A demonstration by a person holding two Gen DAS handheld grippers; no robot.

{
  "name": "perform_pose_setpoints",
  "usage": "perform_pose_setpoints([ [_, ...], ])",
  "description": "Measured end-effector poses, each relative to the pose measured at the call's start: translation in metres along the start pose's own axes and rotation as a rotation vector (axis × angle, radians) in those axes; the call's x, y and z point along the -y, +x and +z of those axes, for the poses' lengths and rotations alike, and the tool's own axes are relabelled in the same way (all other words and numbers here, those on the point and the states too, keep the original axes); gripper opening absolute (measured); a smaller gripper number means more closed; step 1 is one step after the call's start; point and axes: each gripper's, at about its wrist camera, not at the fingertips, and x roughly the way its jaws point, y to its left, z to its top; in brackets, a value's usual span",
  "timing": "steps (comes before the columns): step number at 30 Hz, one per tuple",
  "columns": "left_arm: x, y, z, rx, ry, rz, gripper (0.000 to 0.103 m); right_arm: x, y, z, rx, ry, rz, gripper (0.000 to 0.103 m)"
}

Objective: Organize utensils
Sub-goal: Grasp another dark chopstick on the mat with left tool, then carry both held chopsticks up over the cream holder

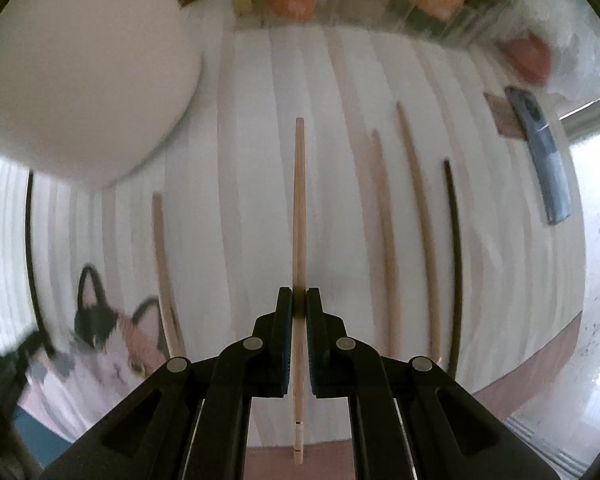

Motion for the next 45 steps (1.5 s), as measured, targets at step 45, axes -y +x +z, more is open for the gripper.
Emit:
perform_pose_setpoints([
  [45,0.098,-0.117,0.002,0.318,0.048,0.074,0.003,0.013,-0.094,-0.016,0.278,-0.017,0.121,0.007],
])
